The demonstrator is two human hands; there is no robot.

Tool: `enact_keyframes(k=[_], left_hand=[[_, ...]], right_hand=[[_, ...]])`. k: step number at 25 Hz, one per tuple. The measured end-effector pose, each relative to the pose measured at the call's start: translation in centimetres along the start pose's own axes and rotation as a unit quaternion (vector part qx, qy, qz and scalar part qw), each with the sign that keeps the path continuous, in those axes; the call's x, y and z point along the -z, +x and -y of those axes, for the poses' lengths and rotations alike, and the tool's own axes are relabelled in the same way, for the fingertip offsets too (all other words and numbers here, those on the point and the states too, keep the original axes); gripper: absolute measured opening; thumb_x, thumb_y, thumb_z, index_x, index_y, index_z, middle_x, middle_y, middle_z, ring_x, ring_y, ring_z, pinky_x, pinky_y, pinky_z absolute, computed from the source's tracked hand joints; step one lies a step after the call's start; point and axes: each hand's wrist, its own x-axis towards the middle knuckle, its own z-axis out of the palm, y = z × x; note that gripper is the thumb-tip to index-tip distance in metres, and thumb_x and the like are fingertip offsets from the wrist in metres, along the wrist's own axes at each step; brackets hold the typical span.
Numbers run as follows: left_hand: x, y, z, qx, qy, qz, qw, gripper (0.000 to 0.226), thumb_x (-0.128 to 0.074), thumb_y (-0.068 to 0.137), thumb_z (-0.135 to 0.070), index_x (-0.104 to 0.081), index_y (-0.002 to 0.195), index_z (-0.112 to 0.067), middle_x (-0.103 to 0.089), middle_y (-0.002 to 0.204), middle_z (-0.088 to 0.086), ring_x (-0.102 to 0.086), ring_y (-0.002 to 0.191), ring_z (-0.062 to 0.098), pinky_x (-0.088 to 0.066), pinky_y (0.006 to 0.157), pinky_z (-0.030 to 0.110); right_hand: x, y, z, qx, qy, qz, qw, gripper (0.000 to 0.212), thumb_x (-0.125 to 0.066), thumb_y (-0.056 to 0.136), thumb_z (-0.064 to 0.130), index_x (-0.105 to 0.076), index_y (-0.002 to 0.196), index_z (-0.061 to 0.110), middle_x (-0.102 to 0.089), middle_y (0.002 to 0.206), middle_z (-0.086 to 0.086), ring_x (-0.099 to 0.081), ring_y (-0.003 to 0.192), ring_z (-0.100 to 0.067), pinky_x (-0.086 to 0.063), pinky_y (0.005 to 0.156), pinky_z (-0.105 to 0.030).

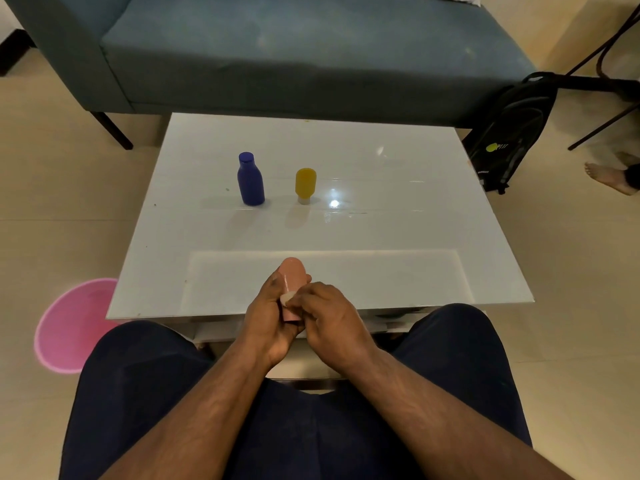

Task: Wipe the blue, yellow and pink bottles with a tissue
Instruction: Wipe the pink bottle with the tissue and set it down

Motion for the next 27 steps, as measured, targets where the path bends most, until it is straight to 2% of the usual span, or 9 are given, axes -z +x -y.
enact_keyframes(k=[2, 5, 6, 10, 15, 19, 20, 23, 27], left_hand=[[0.1, 0.1, 0.0, 0.003, -0.010, 0.001, 1.000, 0.038, -0.047, 0.105, -0.036, -0.057, 0.135, -0.015, -0.070, 0.127, 0.017, -0.066, 0.116, 0.032, -0.052, 0.100, 0.049], [-0.2, 0.1, 0.2, 0.010, -0.007, 0.005, 1.000, 0.038, -0.047, 0.104, -0.038, -0.057, 0.135, -0.017, -0.069, 0.122, 0.016, -0.067, 0.101, 0.027, -0.058, 0.085, 0.048], [-0.2, 0.2, 0.2, 0.011, -0.009, 0.003, 1.000, 0.041, -0.047, 0.104, -0.040, -0.056, 0.136, -0.017, -0.070, 0.122, 0.016, -0.066, 0.100, 0.027, -0.059, 0.083, 0.047], [0.3, 0.4, -0.4, 0.006, -0.014, 0.007, 1.000, 0.053, -0.040, 0.105, -0.047, -0.050, 0.143, -0.012, -0.071, 0.126, 0.014, -0.072, 0.100, 0.026, -0.062, 0.080, 0.041], [-0.1, 0.2, 0.2, 0.017, -0.017, 0.006, 1.000, 0.041, -0.048, 0.104, -0.039, -0.054, 0.138, -0.016, -0.065, 0.122, 0.018, -0.065, 0.098, 0.027, -0.061, 0.080, 0.049], [-0.1, -0.2, 0.2, 0.005, 0.059, 0.019, 0.998, 0.036, -0.047, 0.105, -0.035, -0.060, 0.134, -0.018, -0.068, 0.127, 0.020, -0.066, 0.110, 0.033, -0.055, 0.093, 0.051], [-0.1, -0.3, 0.3, 0.002, 0.092, 0.026, 0.995, 0.033, -0.046, 0.105, -0.032, -0.062, 0.132, -0.022, -0.070, 0.124, 0.019, -0.068, 0.105, 0.031, -0.056, 0.089, 0.049], [-0.1, -0.3, 0.7, -0.002, 0.173, 0.029, 0.984, 0.032, -0.042, 0.107, -0.031, -0.066, 0.129, -0.031, -0.071, 0.120, 0.011, -0.071, 0.091, 0.023, -0.054, 0.062, 0.036], [-0.3, -0.3, 0.9, -0.027, 0.249, 0.033, 0.967, 0.035, -0.038, 0.109, -0.026, -0.067, 0.127, -0.030, -0.075, 0.093, 0.002, -0.068, 0.069, 0.009, -0.049, 0.062, 0.032]], right_hand=[[0.2, 0.2, -0.6, -0.011, 0.008, -0.005, 1.000, 0.027, -0.057, 0.085, 0.000, -0.068, 0.104, 0.014, -0.064, 0.103, -0.002, -0.059, 0.094, -0.017, -0.053, 0.082, -0.033], [0.4, 1.1, -1.6, -0.115, 0.038, -0.083, 0.989, 0.023, -0.056, 0.087, -0.001, -0.069, 0.102, 0.012, -0.061, 0.102, -0.001, -0.059, 0.092, -0.012, -0.054, 0.080, -0.032], [0.4, 1.0, -1.3, -0.114, 0.036, -0.082, 0.989, 0.023, -0.056, 0.088, 0.000, -0.068, 0.103, 0.012, -0.061, 0.103, -0.001, -0.059, 0.093, -0.012, -0.054, 0.081, -0.031], [0.1, -0.4, 0.2, -0.012, 0.021, -0.006, 1.000, 0.025, -0.059, 0.086, 0.000, -0.067, 0.105, 0.013, -0.063, 0.103, -0.002, -0.059, 0.094, -0.016, -0.052, 0.083, -0.027], [0.3, 1.4, -1.4, -0.121, 0.023, -0.098, 0.987, 0.021, -0.057, 0.089, 0.003, -0.069, 0.103, 0.013, -0.062, 0.103, 0.000, -0.058, 0.093, -0.011, -0.053, 0.083, -0.029], [0.1, 0.5, -0.5, -0.019, -0.040, -0.031, 0.999, 0.026, -0.058, 0.086, 0.005, -0.067, 0.108, 0.013, -0.065, 0.106, -0.004, -0.056, 0.098, -0.020, -0.051, 0.085, -0.033], [0.3, 0.7, -1.0, -0.035, -0.036, -0.044, 0.998, 0.025, -0.057, 0.086, 0.006, -0.067, 0.108, 0.014, -0.066, 0.107, -0.003, -0.056, 0.098, -0.020, -0.050, 0.086, -0.034], [1.1, 1.9, -2.6, -0.144, 0.011, -0.132, 0.981, 0.023, -0.053, 0.091, 0.011, -0.067, 0.109, 0.015, -0.066, 0.108, 0.000, -0.057, 0.102, -0.017, -0.049, 0.089, -0.036], [0.9, 1.3, -1.5, -0.061, -0.013, -0.088, 0.994, 0.032, -0.043, 0.093, 0.026, -0.067, 0.110, 0.014, -0.066, 0.106, -0.001, -0.055, 0.101, -0.013, -0.044, 0.092, -0.023]])
